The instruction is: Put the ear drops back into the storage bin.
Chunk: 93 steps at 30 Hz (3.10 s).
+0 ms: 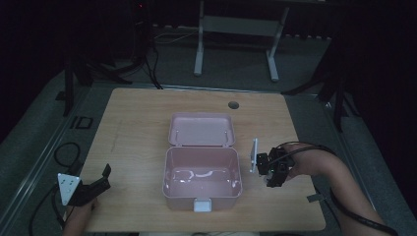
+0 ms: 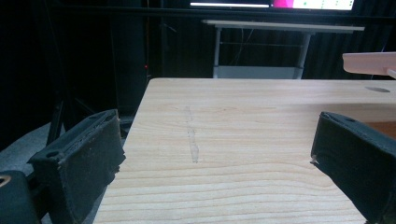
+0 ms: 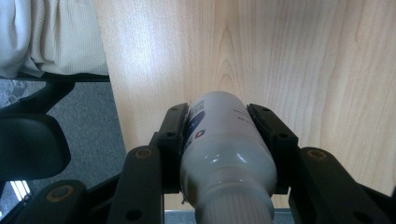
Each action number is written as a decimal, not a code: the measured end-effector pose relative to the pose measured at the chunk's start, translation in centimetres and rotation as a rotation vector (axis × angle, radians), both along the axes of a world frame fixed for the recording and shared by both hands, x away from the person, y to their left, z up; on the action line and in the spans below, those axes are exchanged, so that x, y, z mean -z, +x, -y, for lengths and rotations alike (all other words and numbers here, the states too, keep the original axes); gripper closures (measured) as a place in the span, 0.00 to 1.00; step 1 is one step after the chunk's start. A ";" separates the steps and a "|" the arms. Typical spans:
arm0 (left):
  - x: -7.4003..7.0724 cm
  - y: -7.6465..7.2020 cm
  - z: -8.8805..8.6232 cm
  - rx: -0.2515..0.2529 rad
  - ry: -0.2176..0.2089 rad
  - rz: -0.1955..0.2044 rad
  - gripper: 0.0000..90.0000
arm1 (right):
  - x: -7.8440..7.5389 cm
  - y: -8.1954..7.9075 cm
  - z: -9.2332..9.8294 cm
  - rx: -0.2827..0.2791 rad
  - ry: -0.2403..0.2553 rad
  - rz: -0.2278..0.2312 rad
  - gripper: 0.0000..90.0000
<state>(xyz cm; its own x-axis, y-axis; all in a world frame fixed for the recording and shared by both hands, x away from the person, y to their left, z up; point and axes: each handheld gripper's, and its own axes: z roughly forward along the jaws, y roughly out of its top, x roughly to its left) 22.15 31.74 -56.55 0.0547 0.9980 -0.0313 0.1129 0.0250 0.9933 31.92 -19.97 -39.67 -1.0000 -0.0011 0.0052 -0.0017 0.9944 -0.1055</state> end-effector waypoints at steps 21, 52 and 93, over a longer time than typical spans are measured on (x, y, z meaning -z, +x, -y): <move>0.0 0.0 0.0 0.001 -0.001 0.000 0.03 | -2.7 0.2 -2.3 -0.018 -0.011 0.032 0.66; 0.0 -0.1 0.0 0.007 -0.004 0.008 0.03 | -2.8 0.6 -9.8 -0.131 0.029 0.017 0.66; 0.0 0.0 0.0 0.009 -0.004 0.007 0.03 | 4.7 0.0 -13.0 -0.281 -0.004 -0.054 0.66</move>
